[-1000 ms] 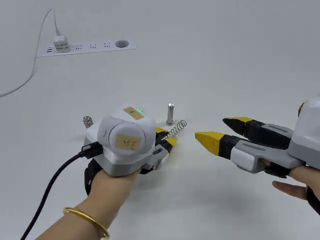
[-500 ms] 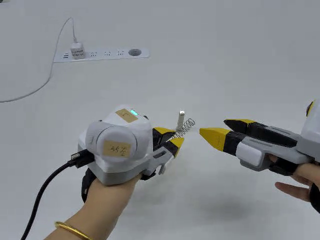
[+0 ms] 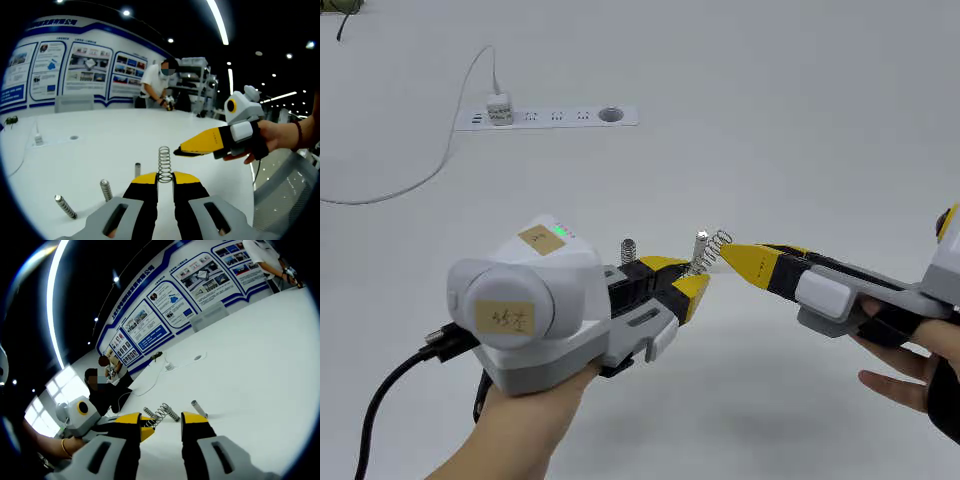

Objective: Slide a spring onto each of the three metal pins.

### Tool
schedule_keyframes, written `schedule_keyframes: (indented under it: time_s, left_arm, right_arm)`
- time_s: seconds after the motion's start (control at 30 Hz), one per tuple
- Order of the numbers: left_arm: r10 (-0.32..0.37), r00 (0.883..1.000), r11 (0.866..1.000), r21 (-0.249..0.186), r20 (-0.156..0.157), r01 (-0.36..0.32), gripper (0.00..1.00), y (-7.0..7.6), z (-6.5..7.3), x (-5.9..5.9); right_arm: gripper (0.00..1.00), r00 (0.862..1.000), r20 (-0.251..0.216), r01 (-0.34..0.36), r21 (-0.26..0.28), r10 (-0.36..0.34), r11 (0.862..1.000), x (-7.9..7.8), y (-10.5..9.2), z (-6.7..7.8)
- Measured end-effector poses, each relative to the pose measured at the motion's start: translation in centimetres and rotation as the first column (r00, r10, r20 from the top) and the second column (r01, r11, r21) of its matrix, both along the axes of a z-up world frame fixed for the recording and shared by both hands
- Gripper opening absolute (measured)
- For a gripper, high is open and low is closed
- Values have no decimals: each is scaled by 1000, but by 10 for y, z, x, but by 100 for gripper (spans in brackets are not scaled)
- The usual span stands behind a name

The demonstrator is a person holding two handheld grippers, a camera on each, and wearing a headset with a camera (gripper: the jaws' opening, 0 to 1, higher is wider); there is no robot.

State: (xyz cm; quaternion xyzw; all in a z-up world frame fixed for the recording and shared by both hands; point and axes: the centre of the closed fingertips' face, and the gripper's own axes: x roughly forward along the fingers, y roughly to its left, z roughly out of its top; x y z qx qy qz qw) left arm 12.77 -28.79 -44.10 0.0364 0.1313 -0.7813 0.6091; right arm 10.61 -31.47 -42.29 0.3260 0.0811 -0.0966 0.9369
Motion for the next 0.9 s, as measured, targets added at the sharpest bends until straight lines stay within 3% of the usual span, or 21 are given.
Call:
schedule_keyframes:
  time_s: [0.1, 0.3, 0.6, 0.9]
  left_arm:
    - [-20, 1000, 999, -26, 14, 20, 10, 4, 3, -3]
    - [-38, 999, 997, -67, 4, 38, 10, 11, 12, -8]
    - [-47, 999, 993, -107, -4, 47, 10, 18, 24, -9]
    - [-41, 999, 993, -113, 6, 42, 11, 21, 28, -7]
  right_arm:
    - [30, 1000, 26, -11, 46, 10, 999, 4, 5, 3]
    - [22, 997, 70, -26, 113, 18, 993, 10, 11, 6]
    - [15, 989, 142, -64, 223, 32, 973, 14, 20, 14]
    - [12, 982, 186, -91, 255, 44, 963, 18, 26, 20]
